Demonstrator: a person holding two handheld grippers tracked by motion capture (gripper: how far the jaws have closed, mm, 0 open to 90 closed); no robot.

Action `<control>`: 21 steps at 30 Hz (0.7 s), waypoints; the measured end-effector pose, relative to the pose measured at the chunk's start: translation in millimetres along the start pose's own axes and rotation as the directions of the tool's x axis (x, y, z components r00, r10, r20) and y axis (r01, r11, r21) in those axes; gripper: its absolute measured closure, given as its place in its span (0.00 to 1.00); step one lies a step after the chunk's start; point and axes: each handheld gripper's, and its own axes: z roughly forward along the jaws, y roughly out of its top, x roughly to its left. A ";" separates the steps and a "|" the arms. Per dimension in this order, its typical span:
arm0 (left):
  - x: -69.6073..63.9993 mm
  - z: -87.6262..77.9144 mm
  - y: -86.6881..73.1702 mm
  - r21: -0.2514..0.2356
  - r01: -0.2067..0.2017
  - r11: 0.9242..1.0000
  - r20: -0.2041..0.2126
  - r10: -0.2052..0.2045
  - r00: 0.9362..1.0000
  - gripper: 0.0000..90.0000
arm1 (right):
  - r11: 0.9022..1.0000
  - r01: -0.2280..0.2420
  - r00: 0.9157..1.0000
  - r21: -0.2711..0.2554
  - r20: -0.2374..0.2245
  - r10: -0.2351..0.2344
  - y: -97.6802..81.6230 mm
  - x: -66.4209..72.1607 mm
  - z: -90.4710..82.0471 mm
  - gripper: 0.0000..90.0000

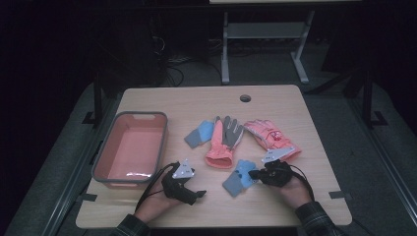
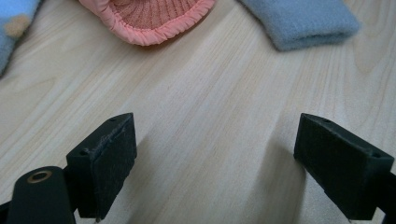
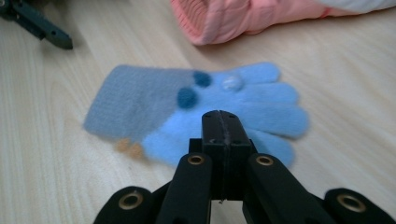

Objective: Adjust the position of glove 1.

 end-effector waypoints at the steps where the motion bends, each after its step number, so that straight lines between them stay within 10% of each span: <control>1: 0.0 0.0 0.0 0.000 0.000 1.000 0.000 0.000 1.000 0.14 | 1.000 0.007 1.000 0.014 -0.003 -0.007 -0.5 1.6 2.3 1.00; 15: 0.0 0.3 -0.2 -0.004 0.000 1.000 0.000 0.000 1.000 0.14 | 0.996 0.080 0.995 0.047 -0.070 -0.076 -4.3 32.4 7.8 1.00; 21: -0.5 -0.3 0.0 0.004 0.002 1.000 -0.008 -0.002 1.000 0.14 | 0.999 0.039 0.999 -0.008 -0.021 -0.039 -1.5 26.8 -7.2 0.95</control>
